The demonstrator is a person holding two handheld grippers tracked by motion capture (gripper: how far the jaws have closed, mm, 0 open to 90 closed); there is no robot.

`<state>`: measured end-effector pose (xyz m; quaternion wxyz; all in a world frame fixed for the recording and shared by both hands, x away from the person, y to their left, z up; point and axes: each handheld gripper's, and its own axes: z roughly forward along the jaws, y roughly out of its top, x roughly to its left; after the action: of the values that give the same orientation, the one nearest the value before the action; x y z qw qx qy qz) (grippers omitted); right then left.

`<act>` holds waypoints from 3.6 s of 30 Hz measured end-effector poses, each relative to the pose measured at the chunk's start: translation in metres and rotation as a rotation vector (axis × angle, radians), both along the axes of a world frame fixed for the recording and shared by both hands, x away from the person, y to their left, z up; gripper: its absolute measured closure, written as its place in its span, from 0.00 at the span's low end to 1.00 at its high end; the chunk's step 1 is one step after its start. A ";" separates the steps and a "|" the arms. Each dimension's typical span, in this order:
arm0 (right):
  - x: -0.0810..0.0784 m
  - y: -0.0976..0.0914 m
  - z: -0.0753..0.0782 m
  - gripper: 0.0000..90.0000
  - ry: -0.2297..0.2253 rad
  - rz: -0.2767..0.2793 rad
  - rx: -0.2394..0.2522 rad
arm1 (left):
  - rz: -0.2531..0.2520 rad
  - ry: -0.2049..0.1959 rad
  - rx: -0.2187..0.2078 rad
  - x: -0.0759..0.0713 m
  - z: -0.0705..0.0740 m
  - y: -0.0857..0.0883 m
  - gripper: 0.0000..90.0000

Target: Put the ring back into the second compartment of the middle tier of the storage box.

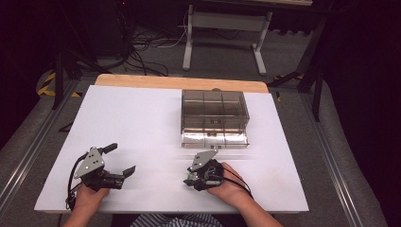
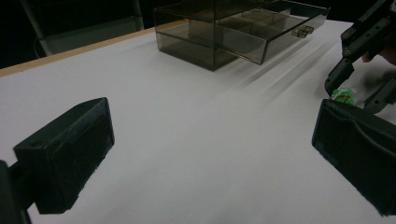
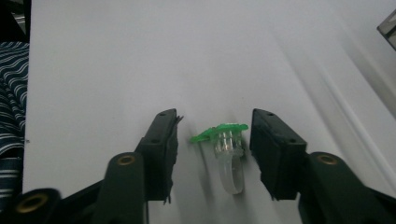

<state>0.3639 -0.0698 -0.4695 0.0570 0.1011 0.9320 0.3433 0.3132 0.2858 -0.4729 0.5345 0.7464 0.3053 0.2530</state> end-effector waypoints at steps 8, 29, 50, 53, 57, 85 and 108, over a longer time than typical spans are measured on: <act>0.003 -0.002 0.001 0.78 0.025 -0.012 -0.012 | -0.002 0.003 -0.006 0.000 0.000 0.000 0.00; -0.003 -0.010 0.019 0.78 -0.048 -0.022 0.122 | 0.003 0.001 -0.006 0.000 0.000 0.000 0.00; -0.001 -0.017 0.029 0.78 -0.091 -0.058 0.170 | 0.003 0.002 -0.007 0.000 0.000 0.000 0.00; -0.001 -0.018 0.031 0.78 -0.098 -0.060 0.175 | 0.003 0.000 -0.003 0.000 0.000 0.000 0.00; 0.000 -0.019 0.032 0.78 -0.101 -0.065 0.180 | 0.003 0.000 -0.003 0.000 0.000 0.000 0.00; 0.018 -0.031 0.054 0.78 -0.113 -0.118 0.122 | 0.008 0.000 -0.007 0.000 0.000 0.000 0.00; 0.042 -0.039 0.066 0.78 -0.143 -0.219 0.102 | 0.016 0.001 -0.013 0.000 0.000 0.000 0.00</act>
<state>0.4057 -0.1084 -0.4032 0.1551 0.1802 0.8904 0.3883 0.3132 0.2863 -0.4732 0.5370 0.7406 0.3131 0.2550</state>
